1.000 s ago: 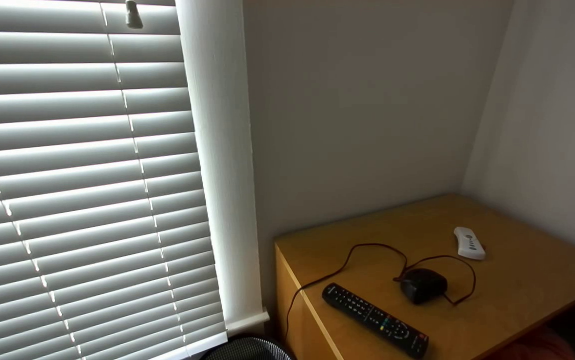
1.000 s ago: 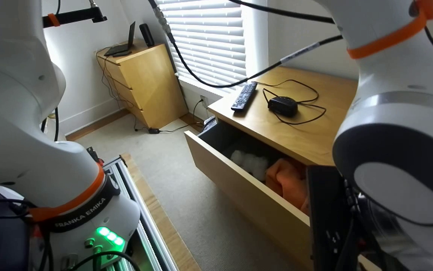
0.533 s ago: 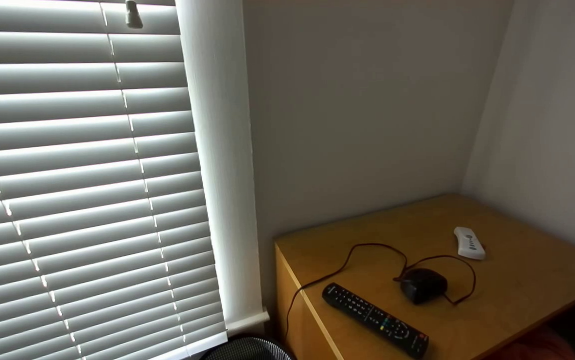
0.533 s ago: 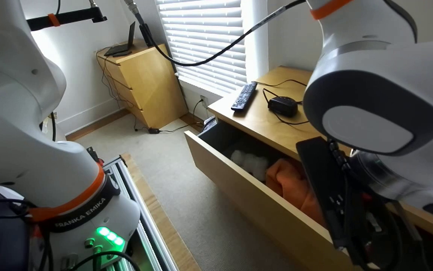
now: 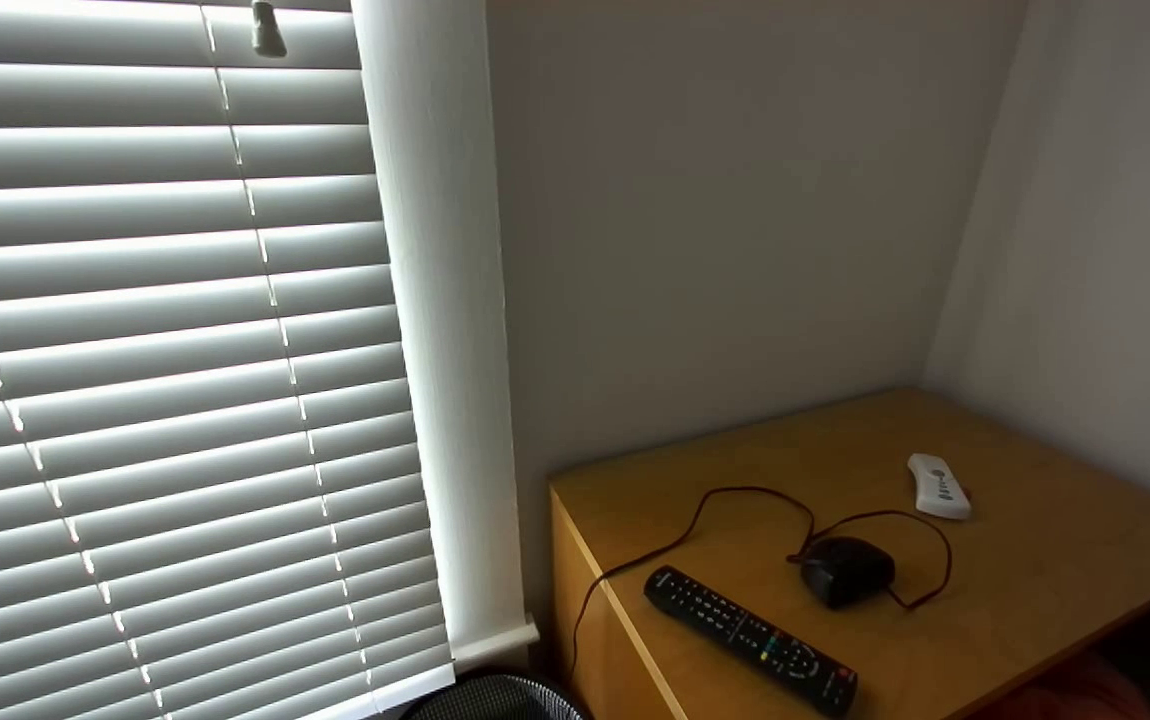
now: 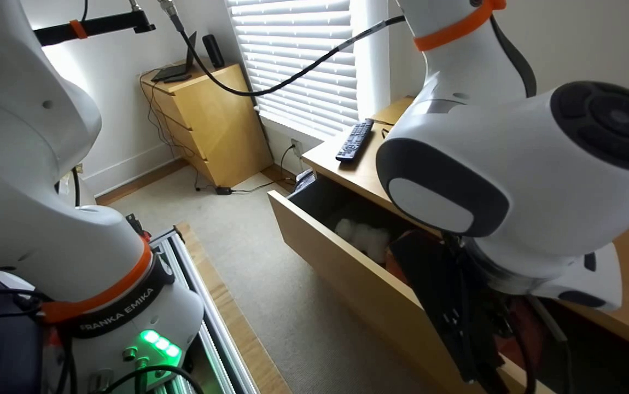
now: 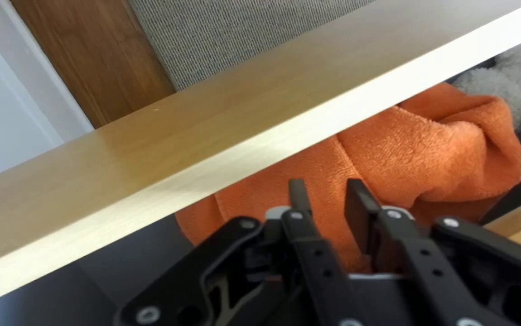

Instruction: Open the top drawer

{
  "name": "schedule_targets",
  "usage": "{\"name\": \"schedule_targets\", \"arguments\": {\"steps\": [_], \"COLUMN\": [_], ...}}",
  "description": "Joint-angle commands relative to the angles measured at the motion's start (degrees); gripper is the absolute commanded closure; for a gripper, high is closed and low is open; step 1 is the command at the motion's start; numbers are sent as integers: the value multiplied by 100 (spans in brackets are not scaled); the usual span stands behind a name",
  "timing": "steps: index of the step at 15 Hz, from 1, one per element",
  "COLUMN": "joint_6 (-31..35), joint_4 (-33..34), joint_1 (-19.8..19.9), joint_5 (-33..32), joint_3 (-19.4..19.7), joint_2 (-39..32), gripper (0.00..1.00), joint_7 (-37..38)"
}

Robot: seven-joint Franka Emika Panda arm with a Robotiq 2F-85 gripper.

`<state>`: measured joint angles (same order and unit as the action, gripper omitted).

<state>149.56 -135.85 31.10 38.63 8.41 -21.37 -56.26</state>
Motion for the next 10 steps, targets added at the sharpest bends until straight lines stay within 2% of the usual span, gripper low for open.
{"name": "schedule_targets", "arguments": {"steps": [1, 6, 10], "joint_6": [84, 147, 167], "joint_4": [-216, -198, -170], "joint_1": [337, 334, 172], "joint_5": [681, 1542, 1766], "joint_3": [-294, -301, -128], "joint_2": [75, -80, -250], "gripper": [100, 100, 100], "joint_7": [-1136, -2568, -3071]}}
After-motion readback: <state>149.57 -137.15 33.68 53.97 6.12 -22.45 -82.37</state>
